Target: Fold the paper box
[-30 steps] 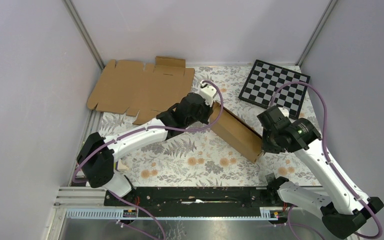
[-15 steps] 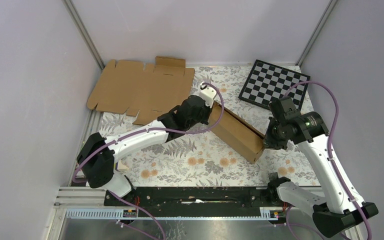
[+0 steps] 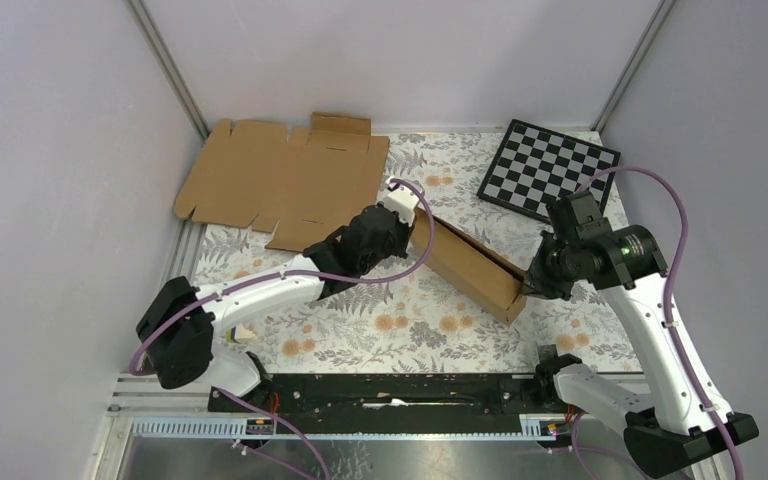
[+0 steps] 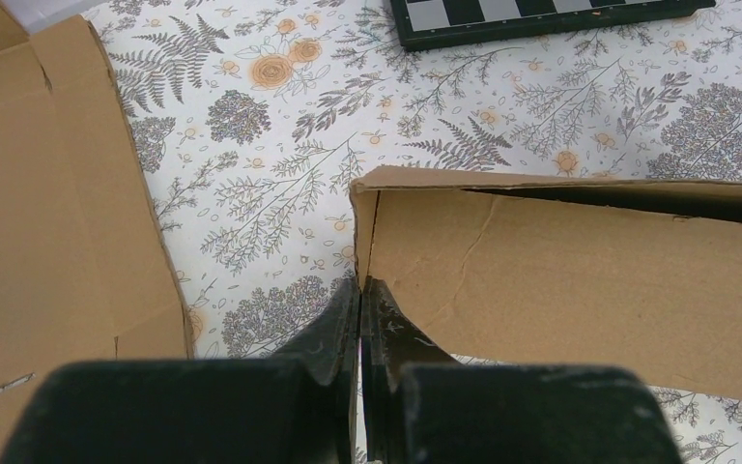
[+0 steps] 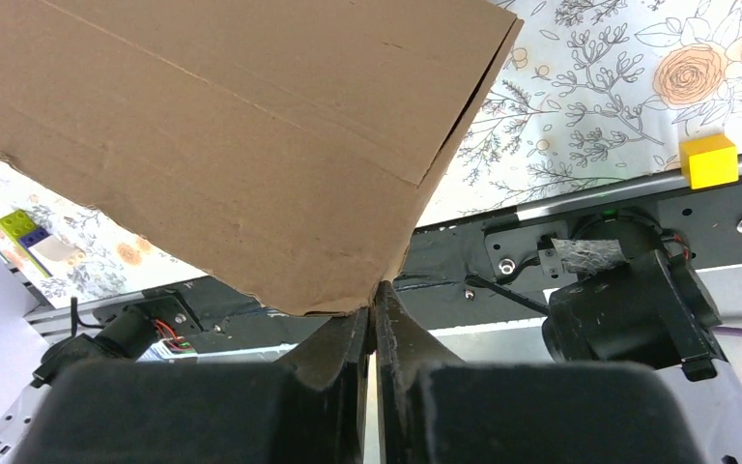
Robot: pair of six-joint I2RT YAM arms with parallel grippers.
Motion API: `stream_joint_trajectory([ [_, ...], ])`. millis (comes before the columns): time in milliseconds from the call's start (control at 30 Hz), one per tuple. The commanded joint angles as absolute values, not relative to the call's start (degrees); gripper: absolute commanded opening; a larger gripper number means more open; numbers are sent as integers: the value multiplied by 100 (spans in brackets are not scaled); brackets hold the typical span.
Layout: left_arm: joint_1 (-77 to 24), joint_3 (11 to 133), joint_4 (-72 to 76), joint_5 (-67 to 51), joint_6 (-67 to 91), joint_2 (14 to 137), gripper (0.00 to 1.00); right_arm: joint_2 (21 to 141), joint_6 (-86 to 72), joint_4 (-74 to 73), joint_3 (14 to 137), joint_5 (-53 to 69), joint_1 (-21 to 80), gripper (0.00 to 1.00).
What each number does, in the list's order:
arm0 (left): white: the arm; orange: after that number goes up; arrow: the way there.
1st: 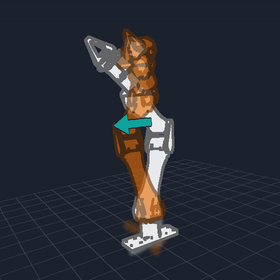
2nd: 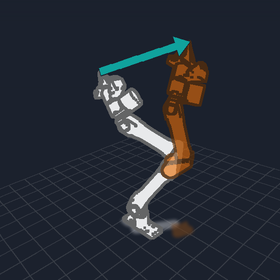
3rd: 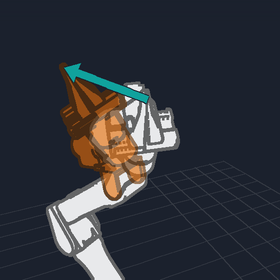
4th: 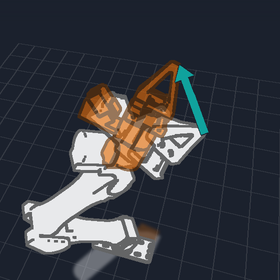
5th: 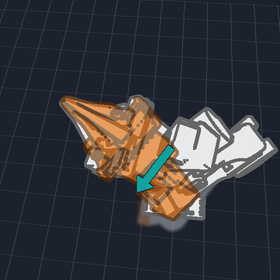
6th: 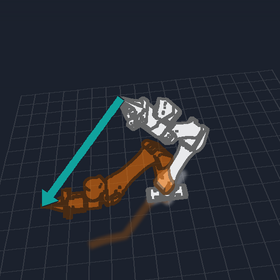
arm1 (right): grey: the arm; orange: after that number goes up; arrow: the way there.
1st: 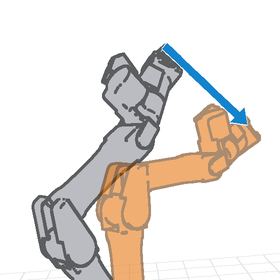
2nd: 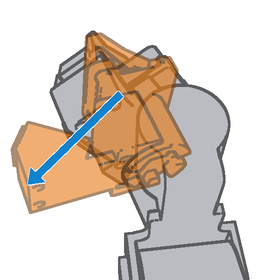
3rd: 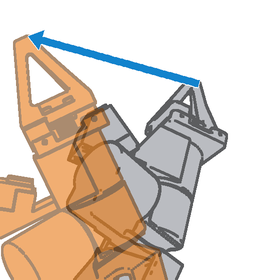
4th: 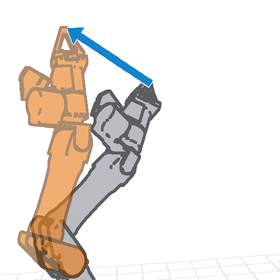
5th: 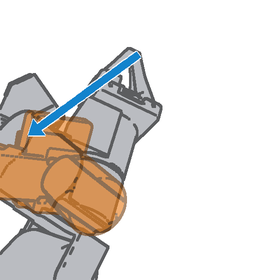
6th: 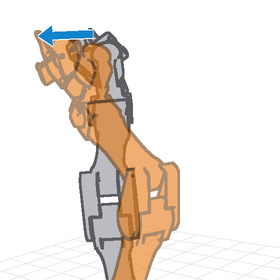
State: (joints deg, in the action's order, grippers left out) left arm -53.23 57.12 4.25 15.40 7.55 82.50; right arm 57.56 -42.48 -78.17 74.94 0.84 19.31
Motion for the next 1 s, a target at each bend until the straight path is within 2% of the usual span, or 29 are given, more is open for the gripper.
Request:
stream_joint_trajectory([
  [0, -5425, 5546, 211, 1485, 763, 8164, 0, 5721, -4509, -7525, 7804, 388, 1898, 5],
  [333, -5437, 5563, 117, 1555, 756, 8207, 0, 5663, -4614, -7565, 8002, 417, 1883, 4],
  [633, -5434, 5531, 80, 1660, 755, 8191, 0, 5588, -4807, -7410, 7979, 1074, 1872, 3],
  [967, -5443, 5616, 13, 1669, 765, 8139, 0, 5529, -4585, -7428, 7744, 695, 1872, 3],
])
